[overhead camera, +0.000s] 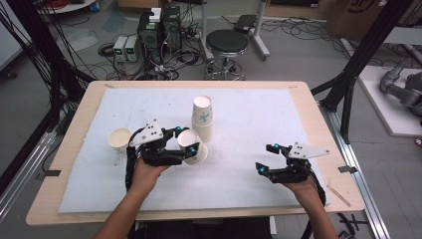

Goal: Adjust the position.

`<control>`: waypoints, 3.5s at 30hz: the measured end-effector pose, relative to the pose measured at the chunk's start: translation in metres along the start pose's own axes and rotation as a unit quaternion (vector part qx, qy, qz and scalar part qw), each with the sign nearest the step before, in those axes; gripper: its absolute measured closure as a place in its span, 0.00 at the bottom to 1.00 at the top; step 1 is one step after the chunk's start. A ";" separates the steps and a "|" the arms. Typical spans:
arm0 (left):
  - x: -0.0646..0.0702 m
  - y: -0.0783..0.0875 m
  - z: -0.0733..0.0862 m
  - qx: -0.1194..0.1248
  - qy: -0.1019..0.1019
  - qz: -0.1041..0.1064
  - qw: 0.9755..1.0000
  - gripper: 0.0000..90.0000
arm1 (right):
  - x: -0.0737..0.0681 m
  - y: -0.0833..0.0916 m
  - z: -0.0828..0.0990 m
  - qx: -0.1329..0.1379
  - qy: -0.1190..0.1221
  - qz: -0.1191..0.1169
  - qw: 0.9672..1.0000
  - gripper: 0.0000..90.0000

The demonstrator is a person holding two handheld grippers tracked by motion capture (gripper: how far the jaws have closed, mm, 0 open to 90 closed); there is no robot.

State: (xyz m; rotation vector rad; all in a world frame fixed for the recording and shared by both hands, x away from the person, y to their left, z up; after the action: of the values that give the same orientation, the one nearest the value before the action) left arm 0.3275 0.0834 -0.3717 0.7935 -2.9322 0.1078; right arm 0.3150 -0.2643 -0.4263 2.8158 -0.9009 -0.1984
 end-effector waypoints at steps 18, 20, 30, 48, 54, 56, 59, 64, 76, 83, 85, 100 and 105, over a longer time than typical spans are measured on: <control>0.023 -0.023 0.007 -0.001 0.006 0.040 0.999 0.39 | -0.025 -0.012 -0.006 0.004 0.005 -0.072 0.997 0.23; 0.026 -0.026 0.008 -0.004 0.005 0.049 0.999 0.39 | -0.028 -0.014 -0.007 0.004 0.009 -0.077 0.997 0.23; 0.040 -0.042 0.015 -0.027 0.006 0.091 0.995 0.39 | -0.035 -0.023 -0.008 0.002 0.016 -0.100 0.995 0.23; 0.057 -0.053 0.016 -0.044 -0.004 0.146 0.988 0.40 | -0.058 -0.043 -0.015 -0.011 0.031 -0.171 0.985 0.23; 0.062 -0.058 0.016 -0.045 -0.005 0.159 0.986 0.40 | -0.061 -0.049 -0.017 -0.018 0.026 -0.187 0.982 0.23; 0.063 -0.058 0.017 -0.047 -0.007 0.162 0.986 0.40 | -0.062 -0.052 -0.017 -0.021 0.026 -0.192 0.981 0.23; 0.064 -0.059 0.017 -0.048 -0.007 0.166 0.985 0.40 | -0.064 -0.055 -0.017 -0.022 0.024 -0.199 0.979 0.23; 0.067 -0.061 0.019 -0.047 -0.005 0.175 0.983 0.40 | -0.065 -0.059 -0.014 -0.023 0.018 -0.208 0.978 0.24; 0.068 -0.059 0.022 -0.046 0.000 0.180 0.983 0.40 | -0.067 -0.060 -0.011 -0.019 0.014 -0.226 0.974 0.30; 0.068 -0.058 0.022 -0.045 -0.001 0.179 0.983 0.40 | -0.068 -0.059 -0.012 -0.023 0.026 -0.227 0.973 0.34; 0.068 -0.057 0.023 -0.045 -0.001 0.177 0.983 0.39 | -0.068 -0.059 -0.012 -0.028 0.027 -0.226 0.973 0.34; 0.059 -0.041 0.016 -0.085 -0.012 0.164 0.983 0.16 | -0.065 -0.057 -0.015 -0.080 0.075 -0.209 0.972 0.34; 0.056 -0.036 0.015 -0.107 -0.024 0.164 0.980 0.16 | -0.064 -0.059 -0.018 -0.117 0.106 -0.206 0.966 0.34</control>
State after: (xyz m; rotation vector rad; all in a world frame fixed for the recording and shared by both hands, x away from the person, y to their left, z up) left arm 0.2966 0.0228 -0.3785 0.2833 -3.0241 -0.2012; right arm 0.2993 -0.1772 -0.4163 2.6981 -0.2228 -0.0488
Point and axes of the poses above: each handheld gripper's, and its own axes: y roughly backward along the jaws, z roughly out of its underside, x roughly to its right, the point moved 4 cm from there along -y, roughly forward along the jaws, and after that the axes turned 11 degrees about x, right-handed, at the moved point
